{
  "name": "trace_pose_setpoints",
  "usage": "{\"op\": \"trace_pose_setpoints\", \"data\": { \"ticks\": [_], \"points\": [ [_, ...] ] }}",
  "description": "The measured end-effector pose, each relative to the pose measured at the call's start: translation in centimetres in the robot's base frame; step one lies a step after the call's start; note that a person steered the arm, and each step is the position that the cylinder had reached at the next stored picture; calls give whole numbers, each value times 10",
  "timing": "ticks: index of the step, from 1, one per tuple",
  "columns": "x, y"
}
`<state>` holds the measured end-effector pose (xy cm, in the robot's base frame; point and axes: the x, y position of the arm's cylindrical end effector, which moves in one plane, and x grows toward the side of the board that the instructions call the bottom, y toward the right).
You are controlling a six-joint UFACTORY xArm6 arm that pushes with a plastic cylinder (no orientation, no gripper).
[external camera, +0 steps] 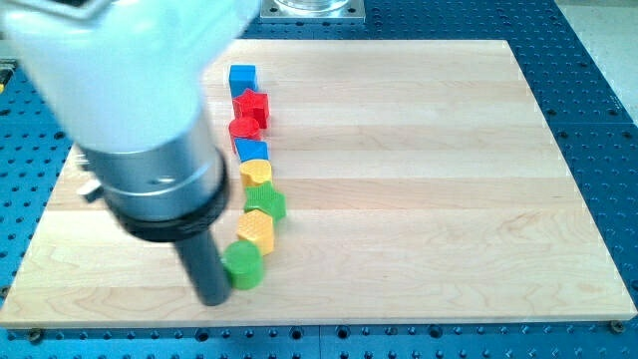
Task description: Adjusted the green blocks and the yellow hexagon to form a vertical line
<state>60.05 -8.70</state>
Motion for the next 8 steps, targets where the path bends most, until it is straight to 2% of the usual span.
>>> {"op": "trace_pose_setpoints", "data": {
  "ticks": [1,2,3,5,6,7,8],
  "points": [
    [-4,-55],
    [-33,-57],
    [-116,-92],
    [-380,-106],
    [-409,-66],
    [-401,25],
    [-346,80]
  ]
}}
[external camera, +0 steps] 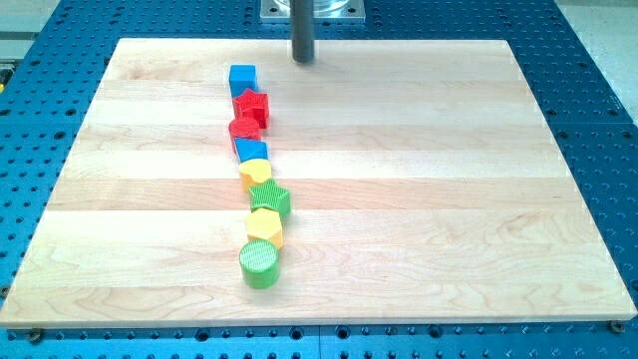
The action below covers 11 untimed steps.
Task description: Adjusted the green blocks and the yellow hexagon to form a vertical line
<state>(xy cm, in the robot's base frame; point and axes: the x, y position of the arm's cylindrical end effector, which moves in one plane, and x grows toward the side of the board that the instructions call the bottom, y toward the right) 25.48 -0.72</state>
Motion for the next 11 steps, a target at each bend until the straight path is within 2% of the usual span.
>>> {"op": "trace_pose_setpoints", "data": {
  "ticks": [1,2,3,5,7,8,9,10,11],
  "points": [
    [72,14],
    [129,64],
    [205,60],
    [238,17],
    [240,-26],
    [240,-32],
    [252,6],
    [279,-1],
    [286,-13]
  ]
}}
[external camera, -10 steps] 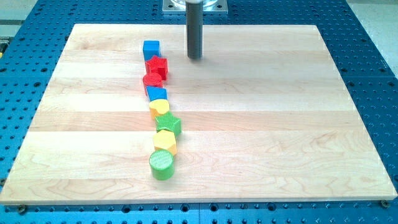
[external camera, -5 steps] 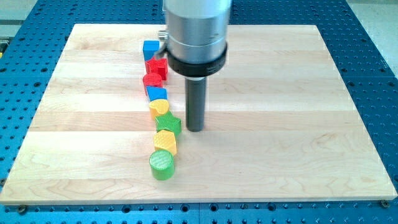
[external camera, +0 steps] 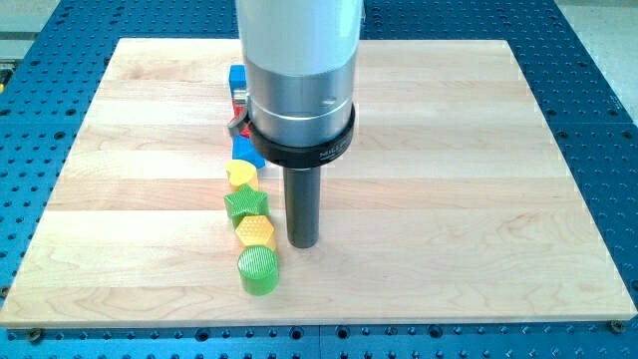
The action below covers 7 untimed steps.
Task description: Adjusted the green blocks and the yellow hexagon to form a vertical line
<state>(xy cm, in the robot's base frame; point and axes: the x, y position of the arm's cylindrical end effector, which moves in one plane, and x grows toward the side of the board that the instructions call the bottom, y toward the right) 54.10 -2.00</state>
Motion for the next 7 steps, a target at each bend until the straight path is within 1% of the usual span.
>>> {"op": "trace_pose_setpoints", "data": {
  "ticks": [1,2,3,4,5,6,7],
  "points": [
    [2,-18],
    [3,-14],
    [24,12],
    [43,-13],
    [46,-19],
    [59,14],
    [77,4]
  ]
}}
